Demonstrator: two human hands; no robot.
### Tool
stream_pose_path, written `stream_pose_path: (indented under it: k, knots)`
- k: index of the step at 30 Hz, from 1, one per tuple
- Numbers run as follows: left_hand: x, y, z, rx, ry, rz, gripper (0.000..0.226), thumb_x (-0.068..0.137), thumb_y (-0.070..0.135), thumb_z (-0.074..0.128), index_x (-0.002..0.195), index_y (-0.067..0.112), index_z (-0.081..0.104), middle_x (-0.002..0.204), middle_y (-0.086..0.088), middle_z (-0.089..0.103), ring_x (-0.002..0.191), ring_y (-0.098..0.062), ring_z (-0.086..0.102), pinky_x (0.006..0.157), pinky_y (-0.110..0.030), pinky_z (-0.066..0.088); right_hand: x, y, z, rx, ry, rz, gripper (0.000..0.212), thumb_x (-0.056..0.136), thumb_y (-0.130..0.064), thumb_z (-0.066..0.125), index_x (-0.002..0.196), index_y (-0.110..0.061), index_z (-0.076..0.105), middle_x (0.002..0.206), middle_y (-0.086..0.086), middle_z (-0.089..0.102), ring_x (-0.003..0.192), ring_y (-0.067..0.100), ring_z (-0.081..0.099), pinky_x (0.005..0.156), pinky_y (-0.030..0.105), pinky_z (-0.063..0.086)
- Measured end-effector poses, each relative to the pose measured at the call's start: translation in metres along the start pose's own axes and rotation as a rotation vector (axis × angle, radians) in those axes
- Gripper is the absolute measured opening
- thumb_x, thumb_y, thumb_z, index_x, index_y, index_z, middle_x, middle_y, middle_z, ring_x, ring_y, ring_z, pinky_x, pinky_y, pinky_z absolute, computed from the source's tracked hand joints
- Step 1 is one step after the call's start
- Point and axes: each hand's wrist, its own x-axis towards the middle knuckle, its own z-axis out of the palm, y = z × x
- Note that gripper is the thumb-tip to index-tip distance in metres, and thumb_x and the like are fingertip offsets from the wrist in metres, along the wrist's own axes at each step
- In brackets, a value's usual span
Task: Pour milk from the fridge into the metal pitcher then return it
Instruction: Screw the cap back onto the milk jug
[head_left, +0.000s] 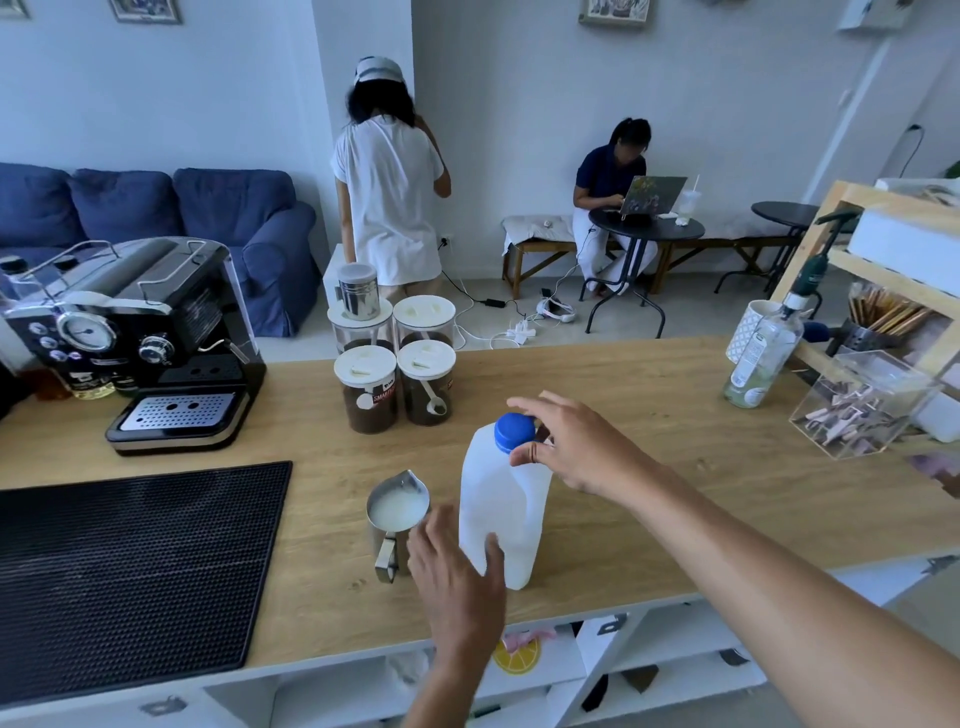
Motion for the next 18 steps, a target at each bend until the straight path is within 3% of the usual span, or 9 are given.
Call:
stream_pose_path:
  k: [2,5,9,12,14,18]
  knots:
    - [-0.020,0.004,0.002,-0.067,-0.065,0.119,0.038,0.083,0.038,0.053,0.118,0.025,0.044,0.107,0.006,0.048,0.100,-0.009,0.047,0.087,-0.031,0.043,-0.004,0.008,0.005,0.127,0.033,0.046,0.066,0.083,-0.044,0.068,0.140,-0.025,0.042,0.115,-0.007,0.051,0.093,0.012,0.057,0.087,0.032,0.048]
    - [-0.027,0.010,0.010,-0.160,-0.246,0.173,0.038,0.090,0.029,0.057,0.126,0.027,0.045,0.113,0.015,0.044,0.109,0.005,0.044,0.090,-0.017,0.039,-0.013,0.021,0.015,0.228,0.101,0.114,0.045,0.094,-0.041,0.054,0.132,-0.017,0.052,0.113,-0.004,0.056,0.101,0.014,0.057,0.084,0.025,0.042]
    - [-0.016,0.026,0.019,-0.233,-0.311,0.075,0.047,0.096,0.035,0.055,0.139,0.020,0.042,0.127,0.011,0.048,0.122,-0.001,0.043,0.102,-0.019,0.035,-0.028,0.034,0.028,0.257,0.100,0.166,0.033,0.099,-0.033,0.047,0.126,-0.018,0.058,0.121,-0.004,0.059,0.102,0.008,0.057,0.088,0.022,0.042]
    - [-0.003,0.039,0.023,-0.260,-0.395,0.020,0.035,0.097,0.052,0.039,0.105,0.021,0.054,0.101,0.002,0.064,0.095,-0.011,0.057,0.084,-0.032,0.047,-0.039,0.045,0.029,0.246,0.064,0.184,0.034,0.098,-0.020,0.050,0.132,-0.022,0.053,0.126,-0.004,0.059,0.104,0.010,0.060,0.094,0.029,0.046]
    - [0.002,0.049,0.025,-0.304,-0.422,-0.013,0.039,0.100,0.050,0.034,0.090,0.017,0.052,0.084,-0.001,0.065,0.078,-0.012,0.058,0.071,-0.030,0.046,-0.051,0.057,0.026,0.221,0.059,0.213,0.038,0.097,-0.018,0.051,0.135,-0.022,0.051,0.128,-0.006,0.058,0.108,0.009,0.059,0.096,0.028,0.045]
    - [-0.014,0.074,0.030,-0.407,-0.501,0.043,0.044,0.099,0.046,0.034,0.078,0.009,0.043,0.062,0.009,0.044,0.058,-0.004,0.040,0.057,-0.019,0.034,-0.082,0.084,0.010,0.264,0.077,0.339,0.041,0.096,-0.024,0.053,0.137,-0.025,0.047,0.127,-0.004,0.060,0.106,0.010,0.059,0.094,0.029,0.046]
